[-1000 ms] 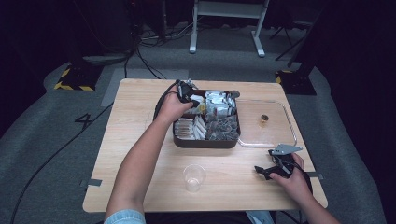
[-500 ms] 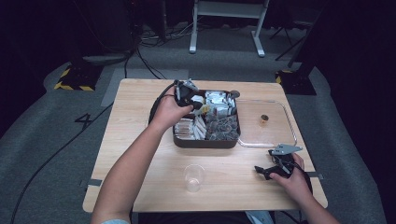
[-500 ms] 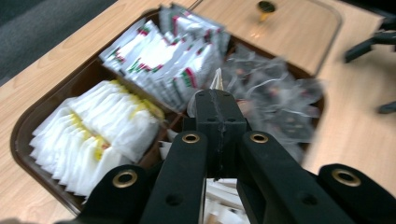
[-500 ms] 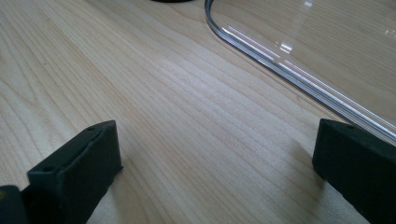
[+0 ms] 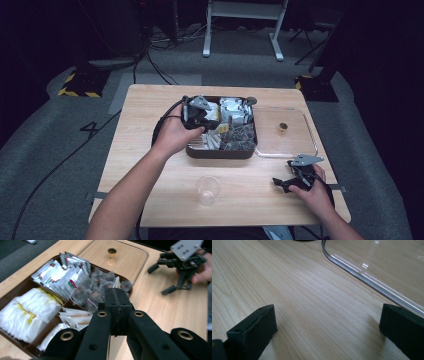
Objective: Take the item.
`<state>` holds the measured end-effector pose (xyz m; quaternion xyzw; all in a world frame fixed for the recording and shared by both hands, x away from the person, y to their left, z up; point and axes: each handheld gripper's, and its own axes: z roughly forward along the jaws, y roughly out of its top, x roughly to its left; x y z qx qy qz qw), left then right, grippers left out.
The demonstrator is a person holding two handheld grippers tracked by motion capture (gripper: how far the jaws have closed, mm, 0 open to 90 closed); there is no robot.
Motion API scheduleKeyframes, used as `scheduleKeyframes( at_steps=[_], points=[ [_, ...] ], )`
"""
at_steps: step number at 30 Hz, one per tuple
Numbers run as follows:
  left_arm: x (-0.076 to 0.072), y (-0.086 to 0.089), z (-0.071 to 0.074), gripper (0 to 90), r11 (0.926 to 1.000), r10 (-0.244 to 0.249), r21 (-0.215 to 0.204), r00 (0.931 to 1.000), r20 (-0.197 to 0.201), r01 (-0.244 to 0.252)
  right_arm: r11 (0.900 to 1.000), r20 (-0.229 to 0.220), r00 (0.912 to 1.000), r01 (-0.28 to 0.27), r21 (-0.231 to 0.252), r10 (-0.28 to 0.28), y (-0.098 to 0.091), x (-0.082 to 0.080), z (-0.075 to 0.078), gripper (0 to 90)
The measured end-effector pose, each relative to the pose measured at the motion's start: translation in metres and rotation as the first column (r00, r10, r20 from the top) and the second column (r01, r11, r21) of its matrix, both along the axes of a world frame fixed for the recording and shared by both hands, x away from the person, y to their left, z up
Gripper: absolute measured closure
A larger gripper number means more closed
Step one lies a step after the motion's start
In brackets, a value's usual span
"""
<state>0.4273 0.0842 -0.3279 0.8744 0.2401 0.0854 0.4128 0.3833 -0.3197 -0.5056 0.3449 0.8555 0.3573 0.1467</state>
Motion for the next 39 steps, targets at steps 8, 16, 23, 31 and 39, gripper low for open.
scheduleKeyframes(
  at_steps=[8, 16, 23, 31, 39],
  points=[
    [-0.037, 0.01, 0.001, 90.0, 0.9999, -0.017, -0.002, 0.9998, -0.014, 0.017, 1.0, 0.0, 1.0, 0.0, 0.0, 0.0, 0.0, 0.0, 0.0, 1.1],
    [-0.061, 0.013, -0.005, 90.0, 0.9992, -0.039, -0.004, 0.9989, -0.026, 0.038, 1.0, 0.0, 1.0, 0.0, 0.0, 0.0, 0.0, 0.0, 0.0, 1.1],
    [-0.081, 0.018, -0.015, 90.0, 0.9986, -0.047, -0.024, 0.9982, -0.036, 0.047, 1.0, 0.0, 1.0, 0.0, 0.0, 0.0, 0.0, 0.0, 0.0, 1.1],
    [-0.1, 0.02, -0.023, 90.0, 0.9966, -0.061, -0.057, 0.9976, -0.032, 0.059, 1.0, 0.0, 1.0, 0.0, 0.0, 0.0, 0.0, 0.0, 0.0, 1.0],
    [-0.109, 0.016, -0.034, 90.0, 0.9963, -0.073, -0.049, 0.9962, -0.049, 0.07, 1.0, 0.0, 1.0, 0.0, 0.0, 0.0, 0.0, 0.0, 0.0, 1.1]
  ],
)
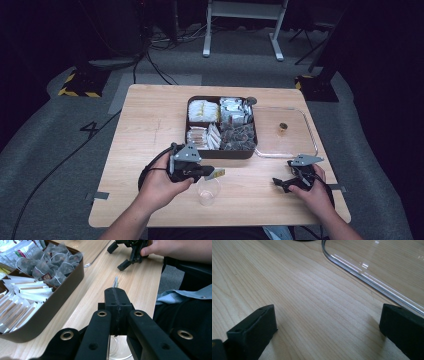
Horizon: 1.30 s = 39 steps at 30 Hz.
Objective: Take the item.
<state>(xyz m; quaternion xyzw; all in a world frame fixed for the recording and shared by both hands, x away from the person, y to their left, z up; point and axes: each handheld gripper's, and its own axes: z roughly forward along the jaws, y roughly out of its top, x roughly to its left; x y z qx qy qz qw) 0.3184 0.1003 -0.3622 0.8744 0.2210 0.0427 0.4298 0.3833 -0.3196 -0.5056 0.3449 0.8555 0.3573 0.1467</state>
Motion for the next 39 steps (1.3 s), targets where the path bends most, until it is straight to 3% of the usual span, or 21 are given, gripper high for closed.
scheduleKeyframes(
  at_steps=[11, 15, 24, 28, 30, 39],
  points=[
    [-0.018, -0.004, -0.012, 90.0, 0.9999, 0.002, 0.015, 0.9999, 0.013, -0.002, 1.0, 0.0, 1.0, 0.0, 0.0, 0.0, 0.0, 0.0, 0.0, 1.1],
    [-0.018, -0.003, -0.017, 90.0, 0.9995, 0.01, 0.03, 0.9999, 0.008, -0.01, 1.0, 0.0, 1.0, 0.0, 0.0, 0.0, 0.0, 0.0, 0.0, 1.0],
    [-0.017, -0.001, -0.023, 90.0, 0.9997, 0.011, 0.022, 0.9999, 0.009, -0.011, 1.0, 0.0, 1.0, 0.0, 0.0, 0.0, 0.0, 0.0, 0.0, 1.1],
    [-0.015, -0.001, -0.027, 89.4, 0.9998, -0.003, 0.02, 0.9999, -0.013, 0.003, 1.0, 0.0, 1.0, 0.0, 0.0, 0.0, 0.0, 0.0, 0.0, 1.0],
    [-0.014, -0.001, -0.027, 79.6, 0.9997, -0.004, 0.024, 0.9998, -0.021, 0.005, 1.0, 0.0, 1.0, 0.0, 0.0, 0.0, 0.0, 0.0, 0.0, 1.1],
    [-0.014, 0.003, -0.026, 62.1, 0.9999, 0.002, 0.016, 0.9998, -0.018, -0.002, 1.0, 0.0, 1.0, 0.0, 0.0, 0.0, 0.0, 0.0, 0.0, 1.0]
  ],
)
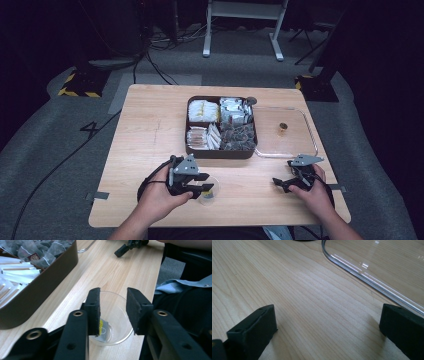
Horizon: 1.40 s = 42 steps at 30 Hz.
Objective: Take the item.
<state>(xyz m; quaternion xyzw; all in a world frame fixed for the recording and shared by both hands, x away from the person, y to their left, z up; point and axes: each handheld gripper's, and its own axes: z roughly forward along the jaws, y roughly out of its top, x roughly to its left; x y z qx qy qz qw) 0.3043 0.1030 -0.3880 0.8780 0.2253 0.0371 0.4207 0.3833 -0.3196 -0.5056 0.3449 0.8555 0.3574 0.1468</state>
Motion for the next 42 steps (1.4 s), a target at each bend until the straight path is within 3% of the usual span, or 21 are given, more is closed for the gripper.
scheduleKeyframes(
  at_steps=[7, 14, 26, 34, 36, 39, 40, 42],
  points=[
    [0.005, 0.011, 0.002, 46.9, 0.9972, 0.074, 0.008, 0.9967, 0.033, -0.075, 1.0, 0.0, 1.0, 0.0, 0.0, 0.0, 0.0, 0.0, 0.0, 1.0],
    [0.007, 0.031, 0.003, 40.6, 0.9858, 0.164, 0.022, 0.9836, 0.074, -0.166, 1.0, 0.0, 1.0, 0.0, 0.0, 0.0, 0.0, 0.0, 0.0, 1.0],
    [0.01, 0.07, -0.001, 36.6, 0.9617, 0.264, 0.047, 0.9591, 0.102, -0.27, 1.0, -0.001, 1.0, 0.0, 0.0, 0.0, 0.0, 0.0, 0.0, 1.1],
    [0.016, 0.099, -0.012, 33.7, 0.9535, 0.288, 0.059, 0.9508, 0.114, -0.296, 1.0, -0.001, 1.0, 0.0, 0.0, 0.0, 0.0, 0.0, 0.0, 1.1],
    [0.016, 0.105, -0.015, 33.5, 0.9489, 0.304, 0.056, 0.9468, 0.106, -0.311, 1.0, 0.0, 1.0, 0.0, 0.0, 0.0, 0.0, 0.0, 0.0, 1.1],
    [0.017, 0.114, -0.023, 33.5, 0.9334, 0.341, 0.081, 0.9344, 0.103, -0.35, 1.0, 0.0, 1.0, 0.0, 0.0, 0.0, 0.0, 0.0, 0.0, 1.1],
    [0.016, 0.119, -0.029, 33.5, 0.9253, 0.359, 0.097, 0.9289, 0.092, -0.367, 1.0, 0.0, 1.0, 0.0, 0.0, 0.0, 0.0, 0.0, 0.0, 1.0],
    [0.015, 0.121, -0.032, 33.5, 0.9228, 0.364, 0.103, 0.9275, 0.086, -0.371, 1.0, 0.0, 1.0, 0.0, 0.0, 0.0, 0.0, 0.0, 0.0, 1.0]
  ],
)
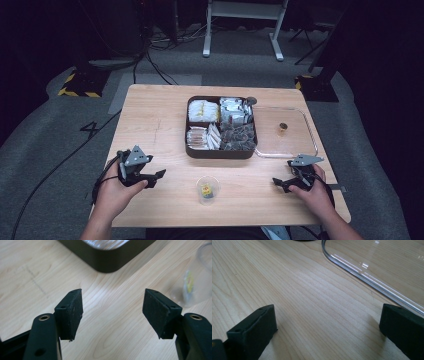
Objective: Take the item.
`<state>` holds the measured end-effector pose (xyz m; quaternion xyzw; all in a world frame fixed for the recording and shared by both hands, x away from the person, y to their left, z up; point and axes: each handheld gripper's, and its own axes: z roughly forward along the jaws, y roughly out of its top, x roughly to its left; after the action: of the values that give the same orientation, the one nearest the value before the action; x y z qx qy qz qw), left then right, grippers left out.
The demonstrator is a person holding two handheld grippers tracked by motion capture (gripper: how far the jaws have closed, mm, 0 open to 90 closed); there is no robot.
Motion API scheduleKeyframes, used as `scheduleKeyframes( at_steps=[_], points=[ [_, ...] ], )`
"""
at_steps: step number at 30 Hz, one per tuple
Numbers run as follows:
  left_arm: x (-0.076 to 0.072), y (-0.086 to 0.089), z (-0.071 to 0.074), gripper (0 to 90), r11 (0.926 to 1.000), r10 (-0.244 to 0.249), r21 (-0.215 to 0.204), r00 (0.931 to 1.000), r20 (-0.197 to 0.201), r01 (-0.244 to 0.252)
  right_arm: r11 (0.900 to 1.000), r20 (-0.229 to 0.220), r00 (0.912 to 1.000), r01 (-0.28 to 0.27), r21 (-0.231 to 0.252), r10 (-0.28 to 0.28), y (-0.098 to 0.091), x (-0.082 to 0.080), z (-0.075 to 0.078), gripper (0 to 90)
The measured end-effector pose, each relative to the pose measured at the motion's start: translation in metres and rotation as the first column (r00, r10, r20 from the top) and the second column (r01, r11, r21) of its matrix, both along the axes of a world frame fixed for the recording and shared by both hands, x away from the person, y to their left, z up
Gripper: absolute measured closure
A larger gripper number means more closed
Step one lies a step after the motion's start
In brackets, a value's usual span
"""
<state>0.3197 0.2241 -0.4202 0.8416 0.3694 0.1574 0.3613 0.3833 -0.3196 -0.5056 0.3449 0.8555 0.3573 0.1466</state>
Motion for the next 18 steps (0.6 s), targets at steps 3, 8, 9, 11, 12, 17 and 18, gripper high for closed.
scheduleKeyframes(
  at_steps=[3, 8, 9, 11, 12, 17, 18],
  points=[
    [-0.001, 0.006, -0.009, 33.6, 0.9997, 0.022, 0.013, 0.9996, -0.018, -0.022, 1.0, 0.0, 1.0, 0.0, 0.0, 0.0, 0.0, 0.0, 0.0, 1.1],
    [0.001, 0.014, -0.018, 33.5, 0.9991, 0.037, 0.018, 0.9991, -0.019, -0.037, 1.0, 0.0, 1.0, 0.0, 0.0, 0.0, 0.0, 0.0, 0.0, 1.1],
    [0.001, 0.015, -0.02, 33.5, 0.9991, 0.039, 0.017, 0.9989, -0.025, -0.039, 1.0, 0.0, 1.0, 0.0, 0.0, 0.0, 0.0, 0.0, 0.0, 1.1],
    [0.002, 0.017, -0.024, 33.5, 0.9986, 0.042, 0.032, 0.9986, -0.031, -0.041, 1.0, 0.0, 1.0, 0.0, 0.0, 0.0, 0.0, 0.0, 0.0, 1.1],
    [0.002, 0.018, -0.027, 33.5, 0.9986, 0.041, 0.036, 0.9987, -0.031, -0.04, 1.0, 0.0, 1.0, 0.0, 0.0, 0.0, 0.0, 0.0, 0.0, 1.1],
    [0.0, 0.021, -0.039, 32.3, 0.9973, 0.038, 0.065, 0.9975, -0.06, -0.034, 1.0, 0.0, 1.0, 0.0, 0.0, 0.0, 0.0, 0.0, 0.0, 1.1],
    [0.0, 0.021, -0.04, 31.8, 0.9969, 0.037, 0.071, 0.9973, -0.064, -0.032, 1.0, 0.0, 1.0, 0.0, 0.0, 0.0, 0.0, 0.0, 0.0, 1.1]
  ],
)
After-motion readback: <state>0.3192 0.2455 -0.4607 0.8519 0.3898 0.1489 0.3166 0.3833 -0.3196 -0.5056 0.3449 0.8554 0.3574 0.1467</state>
